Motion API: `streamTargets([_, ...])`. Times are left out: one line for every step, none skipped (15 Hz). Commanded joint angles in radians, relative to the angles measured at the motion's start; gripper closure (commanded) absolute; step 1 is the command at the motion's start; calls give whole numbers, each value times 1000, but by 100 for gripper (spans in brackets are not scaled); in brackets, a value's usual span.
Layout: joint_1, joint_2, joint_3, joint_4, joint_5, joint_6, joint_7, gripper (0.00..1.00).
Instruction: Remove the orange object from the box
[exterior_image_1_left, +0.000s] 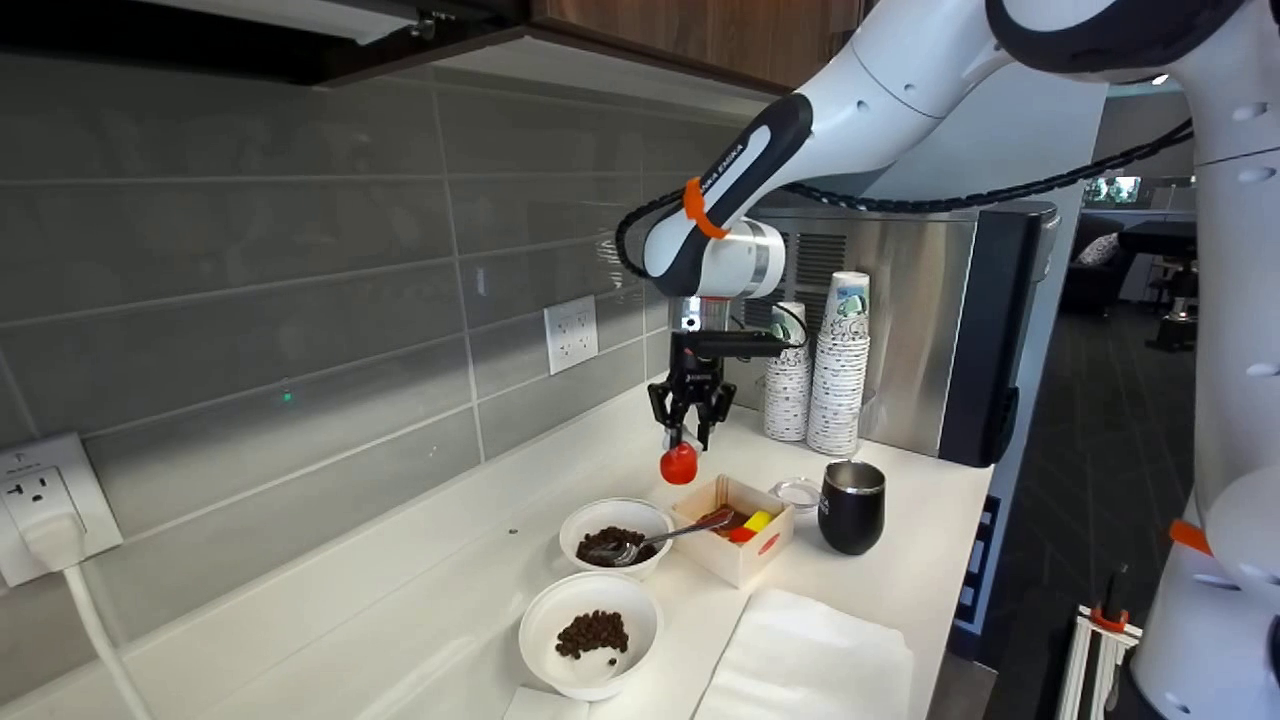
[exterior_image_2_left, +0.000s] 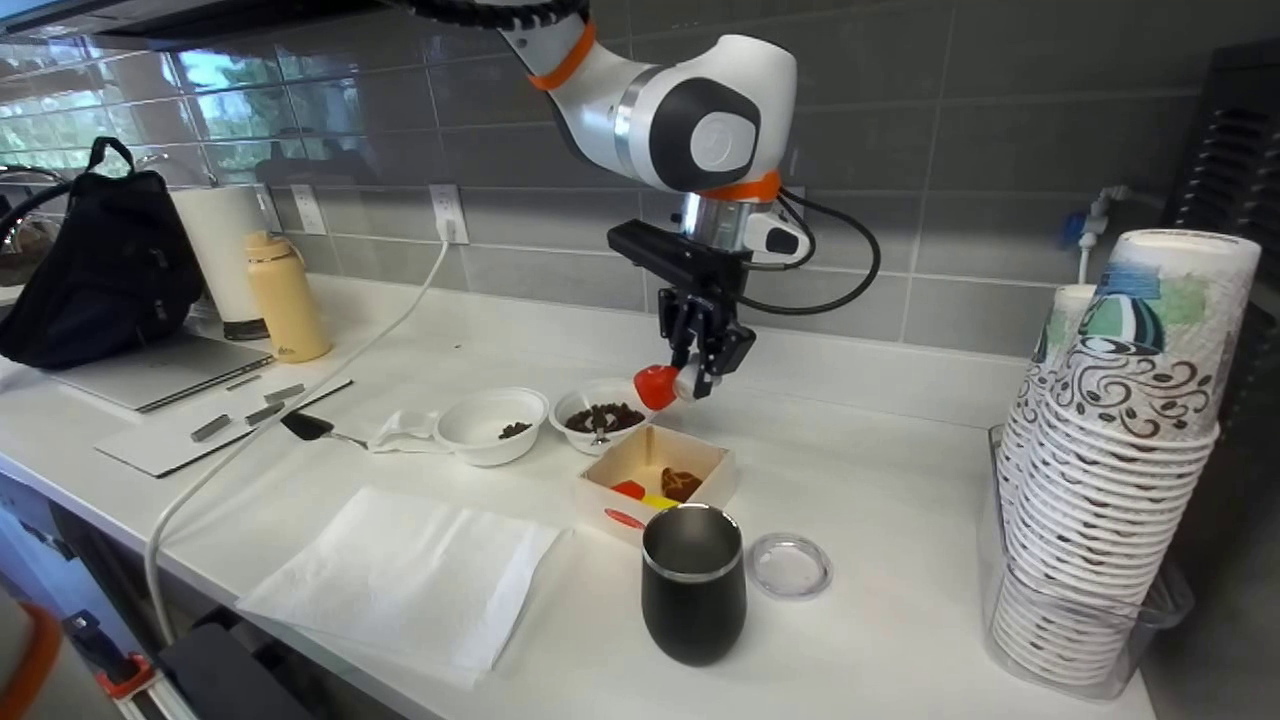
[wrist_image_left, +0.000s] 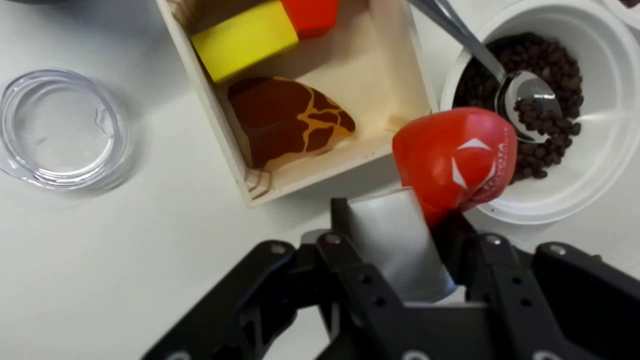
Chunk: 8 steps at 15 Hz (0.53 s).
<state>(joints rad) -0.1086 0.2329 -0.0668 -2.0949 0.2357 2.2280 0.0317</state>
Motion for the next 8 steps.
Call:
streamTargets([-11, 87, -10, 106, 35, 4, 54, 80])
streamTargets([-10, 112, -11, 121, 32, 23, 68, 80])
streamTargets([-11, 133, -11, 136, 34, 32, 76, 80])
streamTargets([-8, 156, -10, 146, 31, 49, 89, 80])
streamTargets([-8, 177, -7, 156, 31, 55, 96, 80])
streamTargets([-6, 198, -5, 165, 28, 64, 103, 80])
streamTargets([-6, 220, -4, 173, 26, 70, 109, 80])
streamTargets([-5, 242, -2, 180, 24, 79, 116, 80])
